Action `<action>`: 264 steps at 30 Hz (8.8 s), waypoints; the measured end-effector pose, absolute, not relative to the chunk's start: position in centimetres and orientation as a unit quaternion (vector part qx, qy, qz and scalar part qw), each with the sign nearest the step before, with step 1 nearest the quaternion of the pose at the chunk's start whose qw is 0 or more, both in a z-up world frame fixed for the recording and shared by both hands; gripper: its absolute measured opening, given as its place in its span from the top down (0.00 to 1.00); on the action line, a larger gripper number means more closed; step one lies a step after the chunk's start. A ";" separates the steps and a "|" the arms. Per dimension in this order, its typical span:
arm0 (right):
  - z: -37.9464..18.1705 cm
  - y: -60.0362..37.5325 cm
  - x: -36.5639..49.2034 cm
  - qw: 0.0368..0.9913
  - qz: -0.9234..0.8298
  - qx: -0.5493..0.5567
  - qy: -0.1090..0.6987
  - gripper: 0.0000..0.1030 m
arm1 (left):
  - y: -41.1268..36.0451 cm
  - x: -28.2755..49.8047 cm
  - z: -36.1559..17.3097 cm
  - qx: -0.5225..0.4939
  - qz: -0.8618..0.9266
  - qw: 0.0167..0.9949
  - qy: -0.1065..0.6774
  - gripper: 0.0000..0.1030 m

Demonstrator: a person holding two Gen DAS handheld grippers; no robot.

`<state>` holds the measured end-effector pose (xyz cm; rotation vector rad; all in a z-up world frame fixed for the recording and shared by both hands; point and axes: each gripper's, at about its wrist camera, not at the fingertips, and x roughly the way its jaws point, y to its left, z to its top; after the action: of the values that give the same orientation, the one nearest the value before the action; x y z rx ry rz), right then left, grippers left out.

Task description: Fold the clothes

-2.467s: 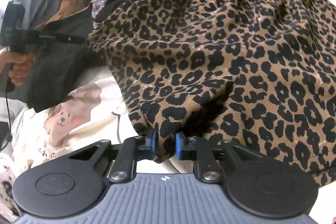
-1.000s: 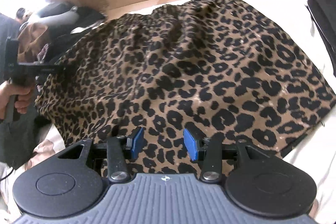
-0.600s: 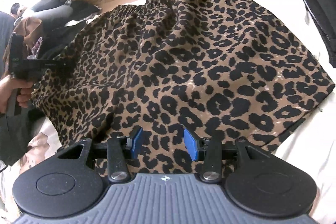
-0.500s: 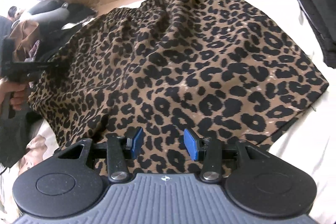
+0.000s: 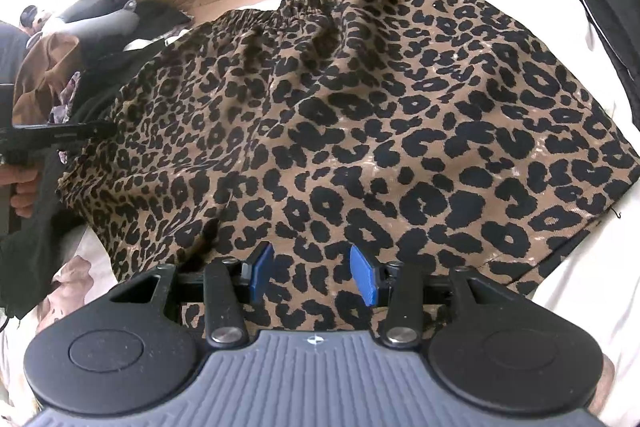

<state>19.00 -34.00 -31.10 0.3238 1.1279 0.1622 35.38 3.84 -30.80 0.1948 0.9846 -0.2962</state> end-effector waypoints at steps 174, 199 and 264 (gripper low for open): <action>-35.7 -48.3 26.3 0.898 -0.026 0.181 0.400 0.44 | -25.6 42.8 -32.6 0.146 -0.268 0.834 0.460 0.50; -30.2 -43.9 23.0 0.917 0.008 0.149 0.370 0.44 | -15.3 37.5 -26.1 0.031 -0.178 0.869 0.460 0.39; -31.3 -26.7 15.5 0.823 0.220 0.072 0.519 0.85 | -9.9 21.8 -32.4 0.011 -0.213 0.794 0.569 0.91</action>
<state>15.49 -26.71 -31.33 0.1522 1.1033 0.4670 21.81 -9.92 -32.37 0.0231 1.2240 -0.4577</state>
